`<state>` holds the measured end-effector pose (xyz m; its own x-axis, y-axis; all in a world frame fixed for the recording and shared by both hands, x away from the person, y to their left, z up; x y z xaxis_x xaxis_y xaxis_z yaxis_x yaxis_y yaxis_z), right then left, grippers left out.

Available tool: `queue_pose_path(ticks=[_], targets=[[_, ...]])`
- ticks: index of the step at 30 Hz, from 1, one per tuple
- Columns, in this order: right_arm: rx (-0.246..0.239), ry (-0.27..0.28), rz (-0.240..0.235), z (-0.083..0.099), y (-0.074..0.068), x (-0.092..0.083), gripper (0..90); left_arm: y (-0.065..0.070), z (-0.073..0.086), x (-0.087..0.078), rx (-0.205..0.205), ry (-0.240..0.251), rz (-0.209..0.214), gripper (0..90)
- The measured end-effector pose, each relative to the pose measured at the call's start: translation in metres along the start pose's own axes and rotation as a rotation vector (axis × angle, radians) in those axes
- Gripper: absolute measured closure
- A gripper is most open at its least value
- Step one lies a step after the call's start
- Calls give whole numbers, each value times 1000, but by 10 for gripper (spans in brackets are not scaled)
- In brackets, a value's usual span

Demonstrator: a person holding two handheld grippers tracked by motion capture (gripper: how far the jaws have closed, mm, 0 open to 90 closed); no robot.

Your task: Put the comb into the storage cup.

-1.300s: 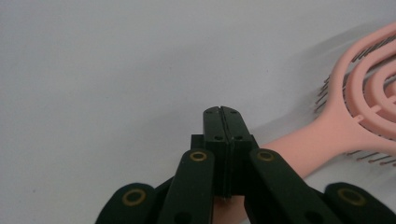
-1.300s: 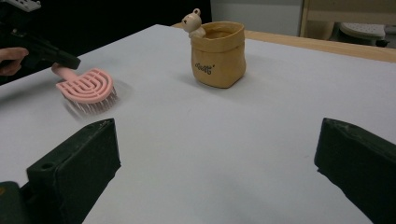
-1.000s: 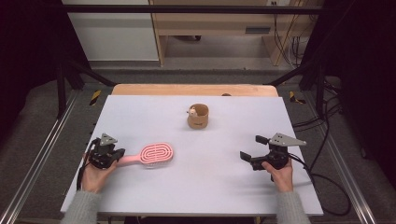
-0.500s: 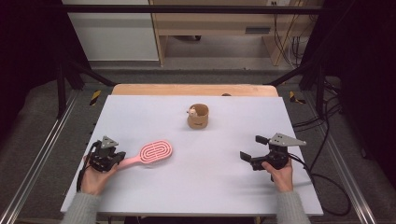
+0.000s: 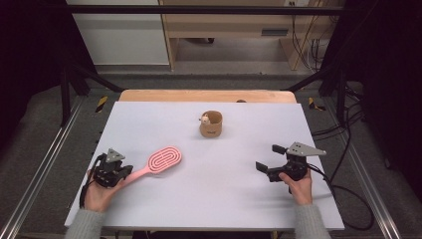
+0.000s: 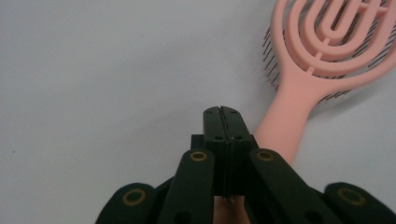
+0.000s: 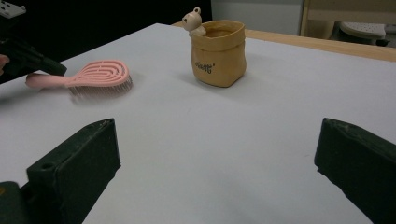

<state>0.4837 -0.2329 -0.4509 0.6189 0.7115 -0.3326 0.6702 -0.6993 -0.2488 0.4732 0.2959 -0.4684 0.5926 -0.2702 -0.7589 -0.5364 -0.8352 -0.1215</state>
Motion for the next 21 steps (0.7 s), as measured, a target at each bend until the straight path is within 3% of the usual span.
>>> queue_pose_path(ticks=[21], targets=[[-3,-4,-2,0,0,0,3,10,5,-5,23,-2,30,900]])
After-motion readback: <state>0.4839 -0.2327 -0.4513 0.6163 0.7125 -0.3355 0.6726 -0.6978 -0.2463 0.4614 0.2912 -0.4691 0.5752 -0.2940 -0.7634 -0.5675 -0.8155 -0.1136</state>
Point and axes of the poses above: each handheld gripper's, and its own axes: x roughly forward along the jaws, z roughly out of its underside, y roughly to its right, the point moved 2 cm from there along x, roughly forward along the jaws, and after that the axes turned 5 degrees about x, right-handed, at the moved point
